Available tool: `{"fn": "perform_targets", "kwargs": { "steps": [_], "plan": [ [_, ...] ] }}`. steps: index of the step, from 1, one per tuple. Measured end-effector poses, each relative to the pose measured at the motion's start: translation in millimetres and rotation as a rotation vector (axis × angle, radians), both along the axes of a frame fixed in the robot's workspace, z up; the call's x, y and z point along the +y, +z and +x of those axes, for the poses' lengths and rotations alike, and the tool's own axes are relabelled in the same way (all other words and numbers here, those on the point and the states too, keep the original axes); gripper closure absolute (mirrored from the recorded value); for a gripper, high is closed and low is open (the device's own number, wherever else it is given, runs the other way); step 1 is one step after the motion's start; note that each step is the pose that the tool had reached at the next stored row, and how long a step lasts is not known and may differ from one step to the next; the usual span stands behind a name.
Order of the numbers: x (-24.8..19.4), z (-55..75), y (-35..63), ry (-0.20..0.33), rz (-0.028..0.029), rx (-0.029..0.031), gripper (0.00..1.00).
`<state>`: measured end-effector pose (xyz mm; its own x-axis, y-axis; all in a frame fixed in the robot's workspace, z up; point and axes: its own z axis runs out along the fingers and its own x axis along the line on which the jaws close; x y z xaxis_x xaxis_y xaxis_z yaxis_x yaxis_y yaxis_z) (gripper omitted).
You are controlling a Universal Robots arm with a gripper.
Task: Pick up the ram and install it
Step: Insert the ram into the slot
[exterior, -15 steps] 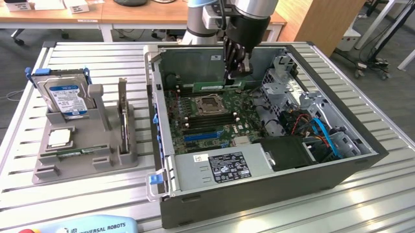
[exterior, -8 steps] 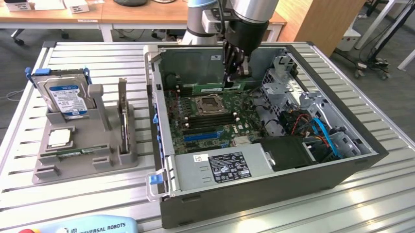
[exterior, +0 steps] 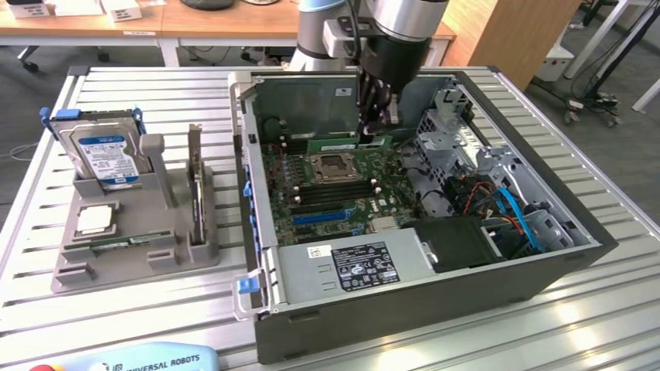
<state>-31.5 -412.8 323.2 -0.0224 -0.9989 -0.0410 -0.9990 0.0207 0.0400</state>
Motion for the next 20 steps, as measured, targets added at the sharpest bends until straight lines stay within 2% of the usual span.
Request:
{"fn": "perform_targets", "kwargs": {
  "steps": [5, 20],
  "plan": [
    [-0.5, 0.0, -1.1, 0.0, 0.0, 0.0, 0.88],
    [-0.5, -0.1, -18.7, 0.0, -0.0001, -0.0002, 0.88]
  ]
}}
